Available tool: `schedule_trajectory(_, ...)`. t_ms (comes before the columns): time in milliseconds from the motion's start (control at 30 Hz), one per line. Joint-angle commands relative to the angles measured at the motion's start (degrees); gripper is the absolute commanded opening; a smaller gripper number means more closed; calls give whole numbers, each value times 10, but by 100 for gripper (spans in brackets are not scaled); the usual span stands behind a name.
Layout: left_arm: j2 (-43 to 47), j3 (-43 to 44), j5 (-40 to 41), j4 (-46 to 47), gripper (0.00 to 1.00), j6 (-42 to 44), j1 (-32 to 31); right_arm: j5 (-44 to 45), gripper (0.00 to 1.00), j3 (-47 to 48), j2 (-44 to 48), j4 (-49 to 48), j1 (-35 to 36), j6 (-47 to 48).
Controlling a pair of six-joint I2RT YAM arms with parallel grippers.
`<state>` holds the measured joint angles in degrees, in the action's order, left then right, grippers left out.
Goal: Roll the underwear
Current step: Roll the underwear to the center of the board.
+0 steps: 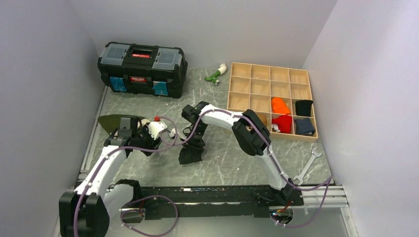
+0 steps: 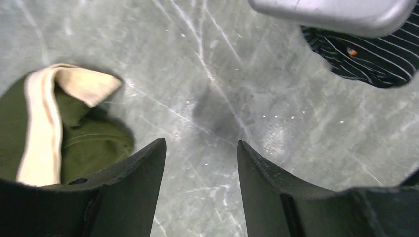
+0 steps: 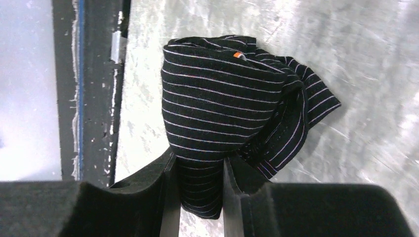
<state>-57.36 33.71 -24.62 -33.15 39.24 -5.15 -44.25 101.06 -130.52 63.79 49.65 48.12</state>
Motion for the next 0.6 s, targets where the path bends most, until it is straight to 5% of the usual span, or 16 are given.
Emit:
schedule_trajectory(0,73,-10,-31,7,60,52,-18,-2,0,12,-75,78,-12,-8)
schedule_trajectory(567,112,-44,42,2,61,96,-79,-16,0,59,-120,99,-34,-17)
